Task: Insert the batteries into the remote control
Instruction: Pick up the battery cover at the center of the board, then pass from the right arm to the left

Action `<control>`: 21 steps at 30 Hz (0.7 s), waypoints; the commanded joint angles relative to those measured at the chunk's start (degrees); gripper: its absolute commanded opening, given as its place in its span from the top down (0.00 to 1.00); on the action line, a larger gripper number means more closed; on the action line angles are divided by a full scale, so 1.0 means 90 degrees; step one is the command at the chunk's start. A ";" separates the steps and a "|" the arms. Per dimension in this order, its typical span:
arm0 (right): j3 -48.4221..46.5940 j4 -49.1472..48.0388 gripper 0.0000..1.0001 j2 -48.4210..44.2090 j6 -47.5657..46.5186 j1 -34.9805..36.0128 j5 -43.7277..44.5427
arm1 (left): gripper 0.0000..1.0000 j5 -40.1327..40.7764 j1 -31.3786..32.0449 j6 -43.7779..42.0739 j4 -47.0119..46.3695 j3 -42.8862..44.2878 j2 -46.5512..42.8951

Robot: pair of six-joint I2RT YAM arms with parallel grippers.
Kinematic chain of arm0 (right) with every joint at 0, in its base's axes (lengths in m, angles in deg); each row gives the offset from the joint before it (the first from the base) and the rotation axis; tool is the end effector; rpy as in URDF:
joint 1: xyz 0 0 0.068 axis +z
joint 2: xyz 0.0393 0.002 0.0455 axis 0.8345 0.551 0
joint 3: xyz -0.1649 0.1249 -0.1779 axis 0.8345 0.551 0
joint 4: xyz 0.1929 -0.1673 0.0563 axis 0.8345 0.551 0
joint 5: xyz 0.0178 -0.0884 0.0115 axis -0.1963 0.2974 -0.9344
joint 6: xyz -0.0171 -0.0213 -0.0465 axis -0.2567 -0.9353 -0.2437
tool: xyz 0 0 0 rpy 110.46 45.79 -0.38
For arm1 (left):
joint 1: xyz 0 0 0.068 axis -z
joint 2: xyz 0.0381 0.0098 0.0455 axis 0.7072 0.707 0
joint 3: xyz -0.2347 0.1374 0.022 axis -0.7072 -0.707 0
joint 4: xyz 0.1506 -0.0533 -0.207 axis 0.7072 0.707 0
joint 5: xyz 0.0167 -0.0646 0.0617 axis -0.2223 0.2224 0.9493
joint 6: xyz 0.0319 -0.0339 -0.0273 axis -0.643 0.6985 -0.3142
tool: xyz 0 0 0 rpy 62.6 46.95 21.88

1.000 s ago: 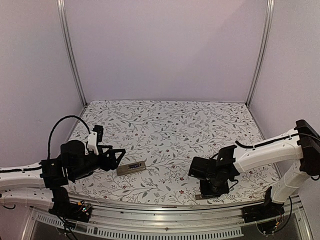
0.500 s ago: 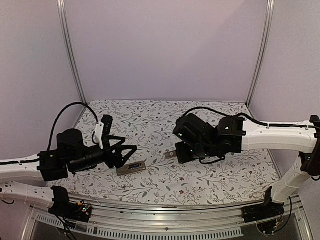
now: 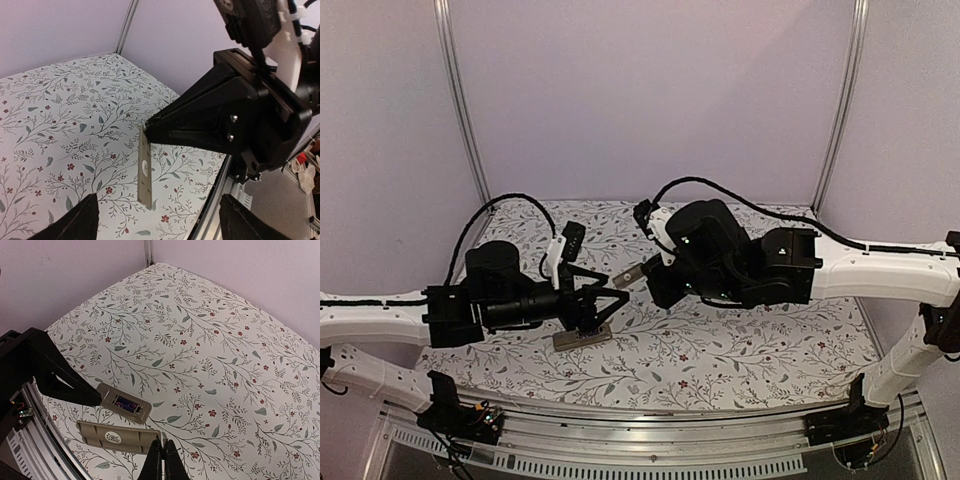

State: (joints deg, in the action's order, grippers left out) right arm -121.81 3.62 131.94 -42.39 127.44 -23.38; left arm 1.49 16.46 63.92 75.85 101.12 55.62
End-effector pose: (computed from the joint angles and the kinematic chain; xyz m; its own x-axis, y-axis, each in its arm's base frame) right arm 0.1306 0.3335 0.3291 -0.3823 -0.3542 -0.8535 -0.6818 0.7315 0.0019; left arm 0.1168 -0.2159 0.2779 -0.4639 -0.0312 -0.8853 0.7598 0.4999 -0.4157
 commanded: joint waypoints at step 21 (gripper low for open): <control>0.0050 -0.0534 1.00 -0.0080 -0.0512 0.0123 -0.0293 | 0.83 0.0294 -0.0229 0.0167 -0.0123 0.0333 0.0251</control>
State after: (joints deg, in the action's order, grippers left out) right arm -121.79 0.02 131.94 -46.41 127.94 -25.26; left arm 2.89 15.20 66.17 74.51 103.18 58.57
